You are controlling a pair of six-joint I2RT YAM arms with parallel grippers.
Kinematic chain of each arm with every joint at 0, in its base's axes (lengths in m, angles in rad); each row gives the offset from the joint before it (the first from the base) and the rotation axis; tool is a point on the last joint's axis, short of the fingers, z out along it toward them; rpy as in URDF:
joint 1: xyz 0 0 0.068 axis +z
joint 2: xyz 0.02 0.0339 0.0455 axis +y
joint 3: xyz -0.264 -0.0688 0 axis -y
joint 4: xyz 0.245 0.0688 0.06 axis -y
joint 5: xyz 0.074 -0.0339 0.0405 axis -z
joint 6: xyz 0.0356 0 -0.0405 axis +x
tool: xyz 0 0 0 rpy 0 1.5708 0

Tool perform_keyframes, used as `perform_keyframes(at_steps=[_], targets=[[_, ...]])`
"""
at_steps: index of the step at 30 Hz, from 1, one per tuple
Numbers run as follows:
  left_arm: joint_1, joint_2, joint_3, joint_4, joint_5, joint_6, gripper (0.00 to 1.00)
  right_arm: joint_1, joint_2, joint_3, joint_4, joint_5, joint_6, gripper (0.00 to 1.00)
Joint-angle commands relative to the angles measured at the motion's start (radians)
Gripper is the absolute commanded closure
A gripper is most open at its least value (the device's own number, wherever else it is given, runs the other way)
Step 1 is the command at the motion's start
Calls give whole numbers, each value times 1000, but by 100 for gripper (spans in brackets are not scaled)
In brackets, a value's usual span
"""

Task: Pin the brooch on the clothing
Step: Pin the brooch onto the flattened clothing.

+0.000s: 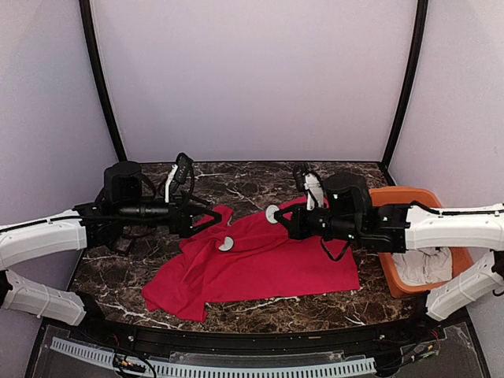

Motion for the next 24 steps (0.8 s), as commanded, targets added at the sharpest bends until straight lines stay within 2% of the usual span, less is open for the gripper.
perform_keyframes(at_steps=[1, 4, 8, 12, 18, 21, 24], targets=[[4, 9, 32, -130, -93, 119, 1, -91, -78, 8, -194, -27, 114, 100], [3, 71, 74, -136, -83, 184, 1, -198, -149, -50, -196, -141, 155, 100], [-34, 218, 246, -322, -178, 326, 1, -283, -157, -57, -275, -219, 141, 100], [-82, 381, 426, -452, -287, 468, 1, -304, -133, -51, -310, -240, 122, 100], [-107, 688, 763, -693, -255, 627, 1, -333, -145, -74, -316, -230, 159, 100], [-137, 792, 845, -753, -285, 688, 1, -343, -161, -73, -354, -200, 204, 100], [-146, 870, 876, -766, -308, 715, 8, -344, -157, -49, -425, -154, 244, 100]])
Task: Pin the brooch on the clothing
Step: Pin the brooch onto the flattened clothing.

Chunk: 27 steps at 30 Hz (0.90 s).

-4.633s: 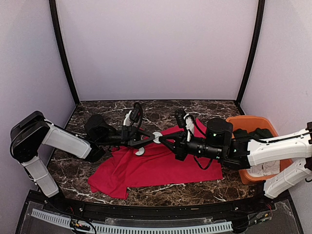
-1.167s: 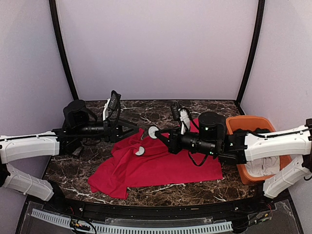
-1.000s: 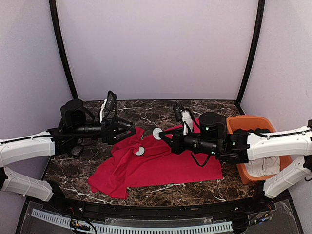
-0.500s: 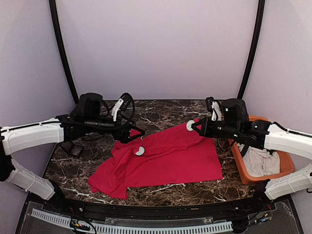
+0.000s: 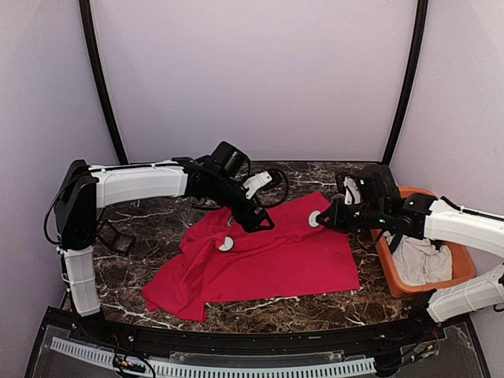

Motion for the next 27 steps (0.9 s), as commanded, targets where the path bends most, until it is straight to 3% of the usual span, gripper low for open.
perform_keyframes(at_steps=[1, 4, 7, 10, 18, 20, 24, 27], targets=[[-24, 89, 38, -155, -38, 109, 11, -8, -11, 24, -110, 66, 76, 100], [-24, 128, 48, -163, -48, 148, 24, -8, 11, 54, -157, 65, 82, 100], [-23, 164, 51, -164, -22, 177, 30, -7, 20, 61, -164, 56, 82, 100], [-20, 183, 58, -151, -13, 179, 42, -8, 19, 60, -161, 60, 87, 100], [13, 194, 68, -61, 65, 102, 44, -6, 33, 38, -123, 27, 98, 100], [14, 210, 82, -57, 85, 96, 47, -6, 43, 38, -118, 20, 100, 100], [14, 254, 131, -88, 95, 93, 62, -5, 56, 42, -108, 11, 103, 100], [15, 270, 137, -94, 105, 93, 65, -5, 68, 42, -92, 3, 109, 100]])
